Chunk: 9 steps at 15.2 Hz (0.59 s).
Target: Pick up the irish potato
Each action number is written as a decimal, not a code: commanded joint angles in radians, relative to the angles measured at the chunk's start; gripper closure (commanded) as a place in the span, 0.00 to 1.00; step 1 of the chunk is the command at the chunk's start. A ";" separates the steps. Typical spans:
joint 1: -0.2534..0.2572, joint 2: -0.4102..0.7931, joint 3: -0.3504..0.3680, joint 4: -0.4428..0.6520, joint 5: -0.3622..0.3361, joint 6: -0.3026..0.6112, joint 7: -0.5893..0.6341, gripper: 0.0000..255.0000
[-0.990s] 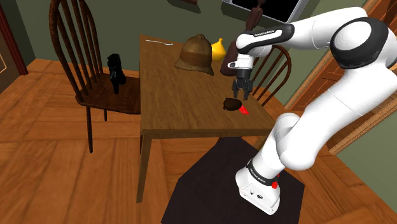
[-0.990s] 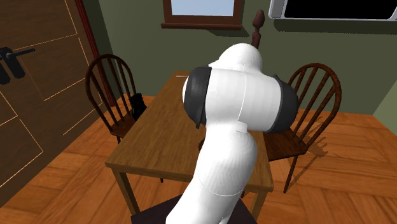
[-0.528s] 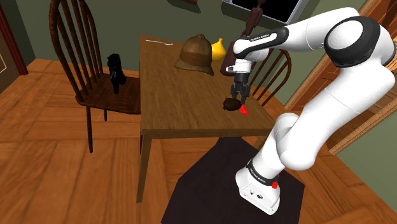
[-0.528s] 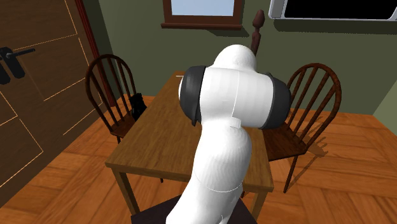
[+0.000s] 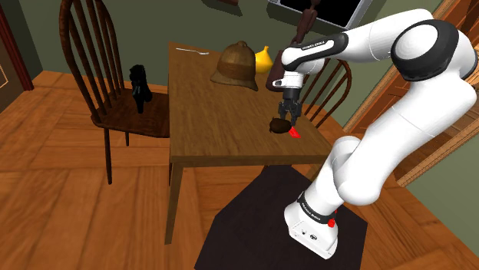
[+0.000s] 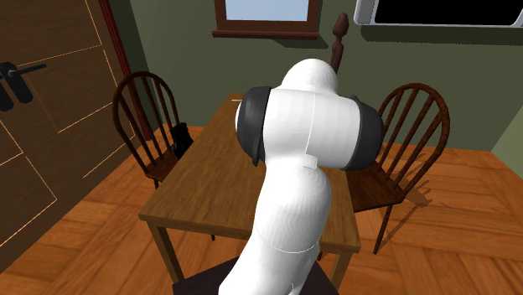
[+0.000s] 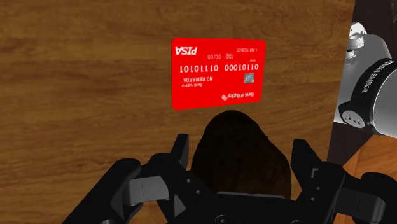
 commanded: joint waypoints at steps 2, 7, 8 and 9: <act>0.000 -0.009 0.004 0.007 -0.003 -0.012 0.005 1.00; -0.003 -0.055 0.022 0.046 -0.023 -0.084 0.030 1.00; -0.004 -0.063 0.026 0.055 -0.026 -0.098 0.034 1.00; -0.005 -0.070 0.029 0.063 -0.028 -0.113 0.038 1.00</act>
